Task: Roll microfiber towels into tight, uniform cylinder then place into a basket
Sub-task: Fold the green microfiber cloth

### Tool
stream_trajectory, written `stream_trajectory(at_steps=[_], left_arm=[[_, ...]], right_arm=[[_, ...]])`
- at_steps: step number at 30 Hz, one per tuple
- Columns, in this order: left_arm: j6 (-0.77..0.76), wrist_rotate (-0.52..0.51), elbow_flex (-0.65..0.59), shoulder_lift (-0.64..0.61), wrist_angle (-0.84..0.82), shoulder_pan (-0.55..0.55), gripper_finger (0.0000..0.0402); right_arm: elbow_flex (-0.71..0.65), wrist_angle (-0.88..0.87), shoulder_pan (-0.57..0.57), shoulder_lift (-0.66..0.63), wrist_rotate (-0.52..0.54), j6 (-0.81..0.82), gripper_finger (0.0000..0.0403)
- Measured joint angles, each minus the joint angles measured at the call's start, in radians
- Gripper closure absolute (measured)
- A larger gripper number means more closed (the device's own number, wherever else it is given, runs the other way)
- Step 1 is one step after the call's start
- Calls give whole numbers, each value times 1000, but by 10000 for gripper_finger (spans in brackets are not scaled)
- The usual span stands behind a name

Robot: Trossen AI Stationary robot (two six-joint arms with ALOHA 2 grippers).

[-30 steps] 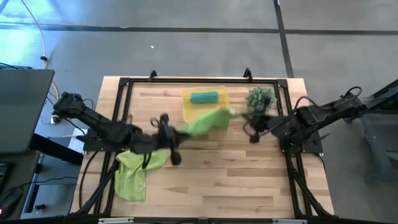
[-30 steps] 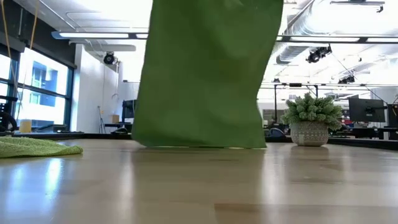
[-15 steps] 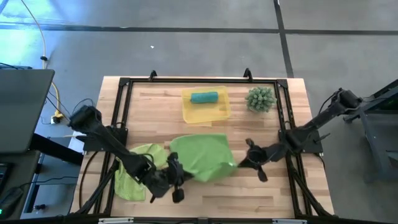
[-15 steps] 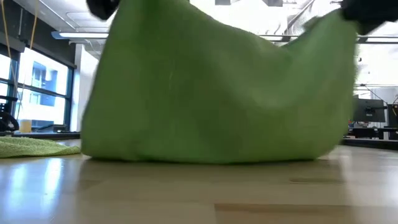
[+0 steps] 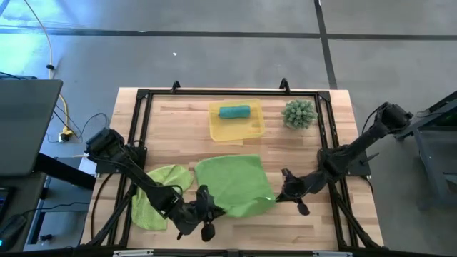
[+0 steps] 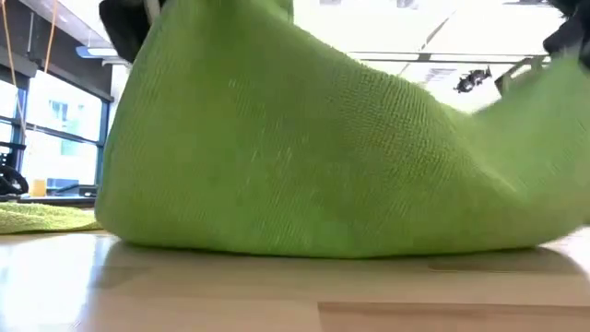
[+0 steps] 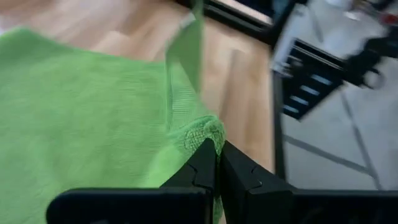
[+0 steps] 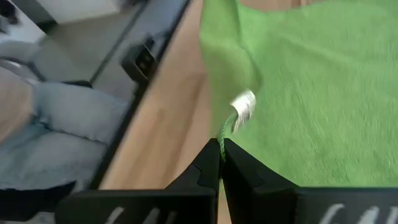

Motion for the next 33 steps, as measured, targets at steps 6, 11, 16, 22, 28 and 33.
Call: stream_trajectory(at_steps=[6,11,16,22,28,33], left_arm=[[-242,-72,0,0,-181,-14,401],[-275,-213,0,-3,-237,-31,401],[-112,-334,4,-54,-236,-25,401],[143,-538,4,-151,-245,-17,401],[422,-786,4,-285,-246,-8,401],[596,-927,5,-409,-245,31,401]], right_arm=[[0,159,-20,176,1,-67,403],[1,312,-39,222,1,-263,403],[47,302,-73,144,60,-457,403],[168,130,-78,7,433,-727,403],[341,12,-122,-84,748,-999,403],[496,-102,-228,-120,827,-1095,403]])
